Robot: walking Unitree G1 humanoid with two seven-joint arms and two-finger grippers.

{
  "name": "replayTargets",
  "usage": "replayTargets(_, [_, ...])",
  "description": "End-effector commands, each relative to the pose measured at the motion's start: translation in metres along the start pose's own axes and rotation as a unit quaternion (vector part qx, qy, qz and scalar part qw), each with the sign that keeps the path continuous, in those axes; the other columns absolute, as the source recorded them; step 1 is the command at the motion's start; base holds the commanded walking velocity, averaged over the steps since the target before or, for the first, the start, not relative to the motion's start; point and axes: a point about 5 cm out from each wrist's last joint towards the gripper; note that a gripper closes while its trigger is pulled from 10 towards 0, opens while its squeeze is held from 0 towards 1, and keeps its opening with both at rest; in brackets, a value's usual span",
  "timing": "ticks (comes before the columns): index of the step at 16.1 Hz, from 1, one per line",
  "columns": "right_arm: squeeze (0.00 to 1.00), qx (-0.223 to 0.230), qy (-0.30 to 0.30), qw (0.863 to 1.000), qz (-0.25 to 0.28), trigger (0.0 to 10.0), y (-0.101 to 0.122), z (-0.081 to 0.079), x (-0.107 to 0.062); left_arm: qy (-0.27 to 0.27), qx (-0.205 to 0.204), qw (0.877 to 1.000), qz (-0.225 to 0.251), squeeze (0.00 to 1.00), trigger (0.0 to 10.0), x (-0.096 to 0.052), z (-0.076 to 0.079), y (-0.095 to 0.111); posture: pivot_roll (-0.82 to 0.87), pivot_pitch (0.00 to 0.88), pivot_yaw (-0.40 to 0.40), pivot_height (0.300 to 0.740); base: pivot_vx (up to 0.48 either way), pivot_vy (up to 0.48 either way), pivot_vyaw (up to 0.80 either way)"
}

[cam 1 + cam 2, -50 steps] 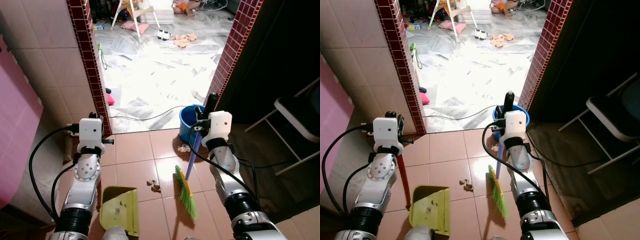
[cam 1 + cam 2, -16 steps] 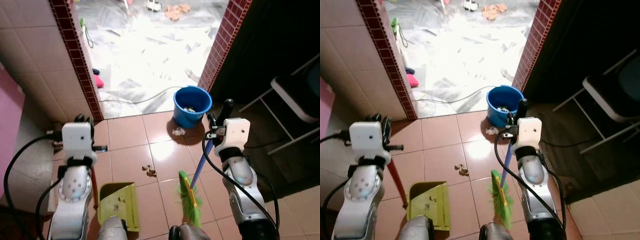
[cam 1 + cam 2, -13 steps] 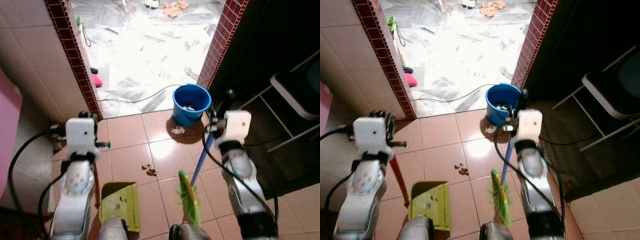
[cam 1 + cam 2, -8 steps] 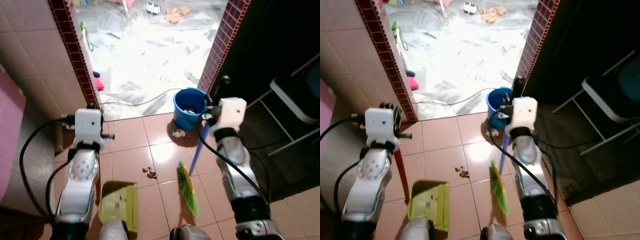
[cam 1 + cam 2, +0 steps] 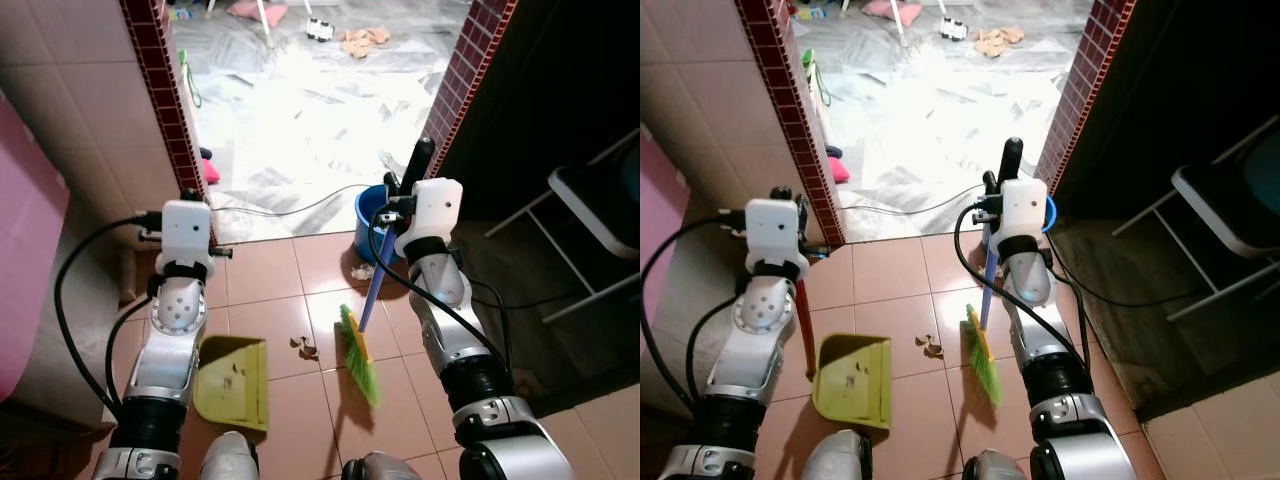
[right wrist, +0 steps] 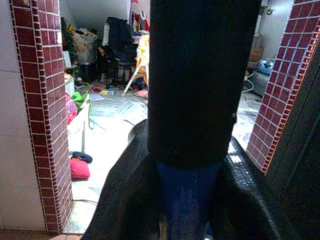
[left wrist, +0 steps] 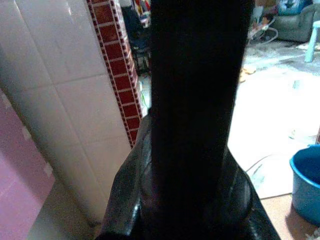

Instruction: Sweep floor

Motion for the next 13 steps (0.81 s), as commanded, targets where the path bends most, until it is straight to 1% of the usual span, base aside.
replayTargets(1, [0.0, -0.005, -0.006, 1.0, 0.03, 10.0, 0.011, 0.004, 0.007, 0.009, 0.003, 1.0, 0.028, 0.0, 10.0, 0.006, 0.0, 0.009, 0.04, 0.0, -0.031, 0.74, 0.0, 0.0, 0.0])
replayTargets(3, [0.0, -0.008, -0.011, 0.999, 0.034, 10.0, 0.01, 0.007, 0.008, 0.004, 0.002, 0.999, 0.033, 0.0, 10.0, 0.011, 0.002, 0.009, 0.03, 0.0, -0.025, 0.74, 0.0, 0.0, 0.0])
replayTargets(6, [0.0, -0.008, -0.015, 0.999, 0.035, 10.0, 0.008, 0.01, 0.004, 0.01, 0.002, 0.999, 0.037, 0.0, 10.0, 0.013, -0.002, 0.01, 0.02, 0.0, -0.018, 0.74, 0.0, 0.0, 0.0])
replayTargets(10, [0.0, -0.01, 0.002, 1.0, 0.02, 10.0, -0.005, 0.006, -0.01, 0.05, 0.005, 0.997, 0.053, 0.0, 10.0, 0.014, -0.021, 0.009, 0.01, 0.0, -0.039, 0.74, 0.0, 0.0, 0.0])
replayTargets(11, [0.0, -0.009, 0.003, 1.0, 0.019, 10.0, -0.006, 0.005, -0.011, 0.055, 0.004, 0.997, 0.056, 0.0, 10.0, 0.014, -0.023, 0.01, 0.01, 0.0, -0.054, 0.74, 0.0, 0.0, 0.0])
replayTargets(12, [0.0, -0.001, 0.011, 1.0, 0.005, 10.0, -0.012, 0.002, -0.013, 0.058, -0.003, 0.997, 0.06, 0.0, 10.0, 0.015, -0.024, 0.01, 0.01, 0.0, -0.059, 0.74, 0.27, 0.0, 0.62])
replayTargets(13, [0.0, -0.001, 0.014, 1.0, 0.003, 10.0, -0.013, -0.001, -0.013, 0.054, 0.006, 0.997, 0.062, 0.0, 10.0, 0.016, -0.024, 0.009, 0.01, 0.0, -0.065, 0.74, 0.322, 0.0, 0.8])
Point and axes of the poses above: a point about 5 cm out from each wrist's last joint towards the gripper, its own x axis pointing out of the wrist towards the gripper, its own y axis along the axis of the wrist's last joint, z = x × y, and after that the axes turned 3 degrees about x, right-handed
